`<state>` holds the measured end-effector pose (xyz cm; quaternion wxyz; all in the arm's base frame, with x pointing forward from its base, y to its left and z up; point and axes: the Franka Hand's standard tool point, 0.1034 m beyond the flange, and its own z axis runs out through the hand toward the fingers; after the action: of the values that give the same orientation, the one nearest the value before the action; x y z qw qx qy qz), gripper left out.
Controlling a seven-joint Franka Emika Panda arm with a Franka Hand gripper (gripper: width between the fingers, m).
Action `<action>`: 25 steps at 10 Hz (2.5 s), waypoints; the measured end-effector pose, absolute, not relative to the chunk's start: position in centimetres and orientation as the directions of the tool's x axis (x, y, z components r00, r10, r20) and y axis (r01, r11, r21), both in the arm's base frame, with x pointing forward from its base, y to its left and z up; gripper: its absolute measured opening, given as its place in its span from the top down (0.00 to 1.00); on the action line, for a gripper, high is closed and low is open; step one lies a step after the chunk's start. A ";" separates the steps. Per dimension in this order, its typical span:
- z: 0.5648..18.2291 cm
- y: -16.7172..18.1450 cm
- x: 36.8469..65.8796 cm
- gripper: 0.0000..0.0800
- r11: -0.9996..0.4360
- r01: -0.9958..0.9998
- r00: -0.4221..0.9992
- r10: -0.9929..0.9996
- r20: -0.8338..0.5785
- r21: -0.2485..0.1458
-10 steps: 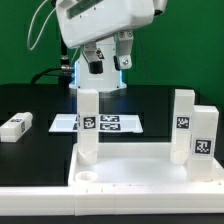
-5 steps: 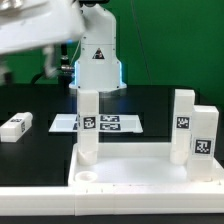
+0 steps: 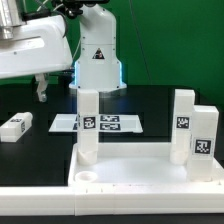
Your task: Assemble desk
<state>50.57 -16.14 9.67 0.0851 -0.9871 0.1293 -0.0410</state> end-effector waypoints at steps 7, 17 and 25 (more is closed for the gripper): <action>5.2 -19.0 46.6 0.19 -0.936 -0.289 0.831 -0.142 -0.538 -0.200; 1.5 -20.5 40.9 0.19 -0.929 -0.343 0.553 -0.082 -0.829 -0.137; 0.7 -20.8 41.3 0.64 -0.931 -0.343 0.542 -0.091 -0.836 -0.121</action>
Offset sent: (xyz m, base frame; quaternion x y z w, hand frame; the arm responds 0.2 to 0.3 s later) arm -0.0291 -0.0371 -0.0170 -0.0050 -0.2354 0.0254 0.9716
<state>41.26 -20.81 0.71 0.1364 -0.8673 0.1252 0.4620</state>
